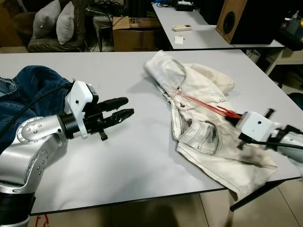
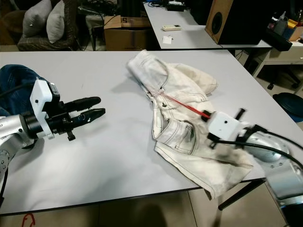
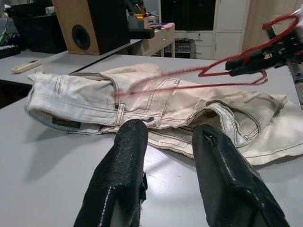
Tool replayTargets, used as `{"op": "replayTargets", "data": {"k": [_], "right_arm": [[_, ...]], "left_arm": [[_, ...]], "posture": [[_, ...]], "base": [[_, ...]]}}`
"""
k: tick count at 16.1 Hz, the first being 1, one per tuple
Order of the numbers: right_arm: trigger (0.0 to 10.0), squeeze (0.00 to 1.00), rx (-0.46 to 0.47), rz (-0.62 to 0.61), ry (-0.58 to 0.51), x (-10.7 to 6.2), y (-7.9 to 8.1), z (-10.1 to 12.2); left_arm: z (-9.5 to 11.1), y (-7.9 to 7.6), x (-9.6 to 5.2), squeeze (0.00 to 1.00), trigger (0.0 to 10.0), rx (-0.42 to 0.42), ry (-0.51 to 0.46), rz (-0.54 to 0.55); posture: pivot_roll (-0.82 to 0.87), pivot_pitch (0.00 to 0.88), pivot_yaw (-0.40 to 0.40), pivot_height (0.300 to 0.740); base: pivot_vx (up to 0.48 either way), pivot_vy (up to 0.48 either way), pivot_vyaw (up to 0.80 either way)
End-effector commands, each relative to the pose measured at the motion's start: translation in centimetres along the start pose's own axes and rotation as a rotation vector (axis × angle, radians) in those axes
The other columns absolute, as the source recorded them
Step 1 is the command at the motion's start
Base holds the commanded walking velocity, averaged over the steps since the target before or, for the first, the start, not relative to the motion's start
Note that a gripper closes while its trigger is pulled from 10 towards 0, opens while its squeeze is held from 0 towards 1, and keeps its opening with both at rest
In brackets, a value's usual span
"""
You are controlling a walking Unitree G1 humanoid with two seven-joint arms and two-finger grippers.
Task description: Hang hanger
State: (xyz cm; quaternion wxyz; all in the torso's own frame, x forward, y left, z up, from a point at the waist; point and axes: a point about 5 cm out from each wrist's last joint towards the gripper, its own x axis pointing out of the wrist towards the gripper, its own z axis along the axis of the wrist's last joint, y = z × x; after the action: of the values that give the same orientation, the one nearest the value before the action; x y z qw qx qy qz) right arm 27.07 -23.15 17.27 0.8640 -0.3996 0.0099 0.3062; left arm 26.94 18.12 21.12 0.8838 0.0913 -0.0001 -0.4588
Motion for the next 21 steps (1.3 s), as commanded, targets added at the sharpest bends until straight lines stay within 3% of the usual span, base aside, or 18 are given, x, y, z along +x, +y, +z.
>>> {"op": "replayTargets", "data": {"k": [1,3,6,8,10,12,13,15,18,19,21], "right_arm": [[10.0,0.00,0.015,-0.023,-0.012,-0.5,-0.7,0.2],[10.0,0.00,0.110,-0.131,-0.055,-0.5,-2.0,1.1],[10.0,0.00,0.187,-0.296,0.002,-0.5,-4.3,0.6],[10.0,0.00,0.021,-0.298,0.279,0.4,-5.8,-2.2],[10.0,0.00,0.020,-0.284,0.315,3.0,-6.7,-3.1],[10.0,0.00,-0.100,-0.175,0.350,6.2,-6.5,-3.4],[10.0,0.00,-0.131,-0.094,0.308,8.1,-5.9,-2.6],[10.0,0.00,-0.126,0.004,0.261,9.4,-4.9,-2.0],[10.0,0.00,-0.203,0.180,0.193,10.3,-3.7,-1.2],[10.0,0.00,-0.218,0.342,0.173,10.0,-2.5,-1.5],[10.0,0.00,-0.234,0.435,0.181,9.6,-1.9,-2.0]], "left_arm": [[0.3,-0.4,0.0,0.00,10.0,0.003,-0.013,-0.008],[0.4,-0.5,0.3,0.00,10.0,-0.008,-0.015,-0.013],[0.4,-0.4,0.5,0.00,10.0,-0.012,-0.016,-0.010],[0.2,-0.6,0.7,0.00,10.0,-0.022,-0.004,-0.014],[0.1,-0.7,0.9,0.00,10.0,-0.026,0.001,-0.018],[0.1,-0.7,0.7,0.00,10.0,-0.027,0.015,-0.017],[0.3,-0.8,0.0,0.00,10.0,-0.023,0.028,0.002],[0.4,-0.9,-1.1,0.00,10.0,-0.021,0.046,0.030],[0.4,-1.0,-2.2,0.00,10.0,-0.017,0.063,0.060],[0.4,-1.0,-2.4,0.00,10.0,-0.015,0.069,0.072],[0.3,-1.0,-2.5,0.00,10.0,-0.017,0.070,0.077]], "posture": [[0.00,0.022,-0.026,0.740],[0.00,0.021,-0.016,0.740],[-0.01,0.019,-0.005,0.740],[-0.01,0.028,0.011,0.740],[0.00,0.042,0.016,0.740],[0.00,0.049,0.015,0.740],[0.05,0.075,-0.008,0.740],[0.08,0.088,-0.035,0.740],[0.11,0.089,-0.055,0.740],[0.11,0.081,-0.061,0.740],[0.10,0.076,-0.060,0.740]], "base": [[0.000,0.000,0.00],[0.000,0.000,0.00],[0.000,0.000,0.00],[0.000,0.000,0.00],[0.000,0.000,0.00],[0.000,0.000,0.00],[0.000,0.000,0.00],[0.000,0.000,0.00],[0.000,0.000,0.00],[0.000,0.000,0.00],[0.000,0.000,0.00]]}}
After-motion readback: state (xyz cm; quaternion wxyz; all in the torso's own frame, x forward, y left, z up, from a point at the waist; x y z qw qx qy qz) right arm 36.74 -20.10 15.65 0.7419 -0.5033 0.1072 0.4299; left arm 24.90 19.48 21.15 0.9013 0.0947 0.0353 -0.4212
